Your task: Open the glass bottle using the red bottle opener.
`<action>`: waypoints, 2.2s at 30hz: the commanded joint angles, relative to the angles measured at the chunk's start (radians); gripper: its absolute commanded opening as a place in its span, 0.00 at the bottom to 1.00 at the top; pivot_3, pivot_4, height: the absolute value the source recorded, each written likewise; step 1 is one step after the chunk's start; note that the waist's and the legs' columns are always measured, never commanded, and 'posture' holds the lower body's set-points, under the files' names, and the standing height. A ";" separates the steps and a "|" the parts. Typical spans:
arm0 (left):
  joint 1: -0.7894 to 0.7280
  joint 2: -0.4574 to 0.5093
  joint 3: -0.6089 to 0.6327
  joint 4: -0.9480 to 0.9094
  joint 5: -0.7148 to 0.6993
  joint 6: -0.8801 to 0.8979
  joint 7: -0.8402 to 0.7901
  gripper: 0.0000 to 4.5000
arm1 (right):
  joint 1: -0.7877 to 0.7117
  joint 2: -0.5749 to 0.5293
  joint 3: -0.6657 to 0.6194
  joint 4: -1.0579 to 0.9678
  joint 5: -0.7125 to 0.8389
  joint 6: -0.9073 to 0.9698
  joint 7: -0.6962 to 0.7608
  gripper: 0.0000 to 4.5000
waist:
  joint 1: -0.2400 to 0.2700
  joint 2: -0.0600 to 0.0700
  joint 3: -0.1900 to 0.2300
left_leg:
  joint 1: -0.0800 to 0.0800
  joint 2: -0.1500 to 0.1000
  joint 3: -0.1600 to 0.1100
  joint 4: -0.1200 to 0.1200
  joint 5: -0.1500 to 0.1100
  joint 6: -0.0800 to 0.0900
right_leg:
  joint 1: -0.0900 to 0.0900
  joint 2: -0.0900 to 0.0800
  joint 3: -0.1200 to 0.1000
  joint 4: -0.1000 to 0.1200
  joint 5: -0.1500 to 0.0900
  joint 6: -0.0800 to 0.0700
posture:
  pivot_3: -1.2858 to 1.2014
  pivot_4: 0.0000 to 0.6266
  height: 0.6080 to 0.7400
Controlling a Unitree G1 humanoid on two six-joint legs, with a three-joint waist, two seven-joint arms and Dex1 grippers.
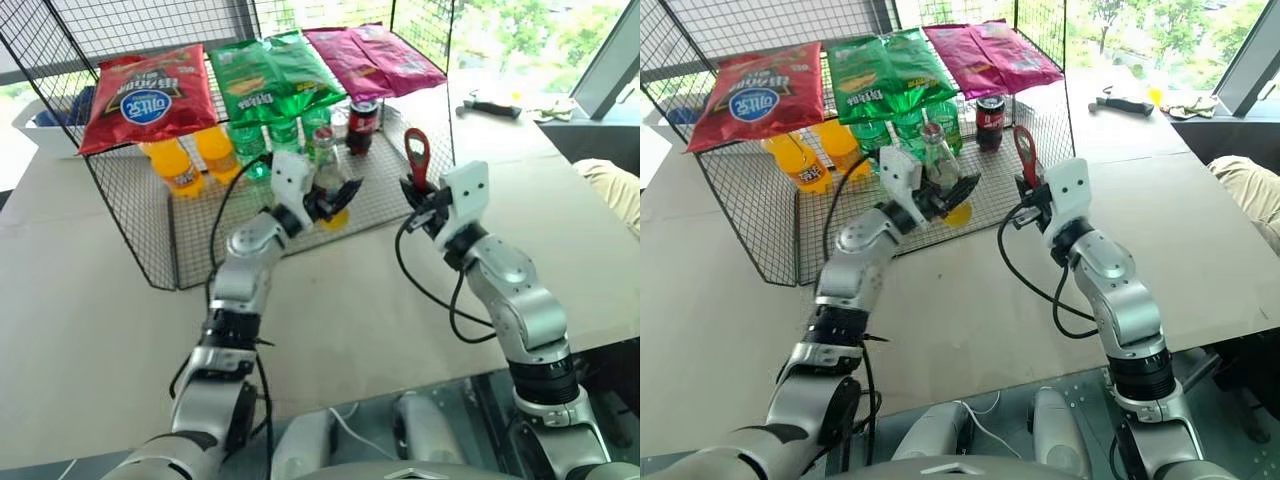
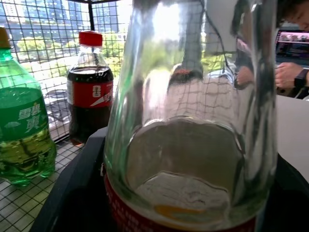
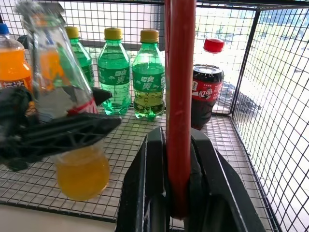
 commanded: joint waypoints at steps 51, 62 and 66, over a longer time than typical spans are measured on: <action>0.398 0.028 -0.017 -0.437 -0.115 -0.065 -0.031 0.98 | -0.054 0.035 0.005 0.012 -0.043 -0.035 0.072 0.00 | 0.005 0.001 -0.001 | 0.002 0.001 0.002 0.000 0.000 0.000 | 0.001 0.000 0.001 0.000 0.000 0.000 | 0.52 0.24 1.00; 0.385 0.025 -0.006 -0.421 -0.111 -0.102 -0.042 0.98 | -0.057 0.039 0.018 0.020 -0.049 -0.037 0.080 0.00 | 0.005 0.001 -0.001 | 0.002 0.001 0.002 0.000 0.000 0.000 | 0.001 0.000 0.001 0.000 0.000 0.000 | 0.52 0.24 1.00; 0.385 0.025 -0.007 -0.421 -0.109 -0.107 -0.041 0.98 | -0.057 0.041 0.019 0.021 -0.050 -0.037 0.083 0.00 | 0.005 0.001 -0.001 | 0.002 0.001 0.002 0.000 0.000 0.000 | 0.001 0.000 0.001 0.000 0.000 0.000 | 0.52 0.24 1.00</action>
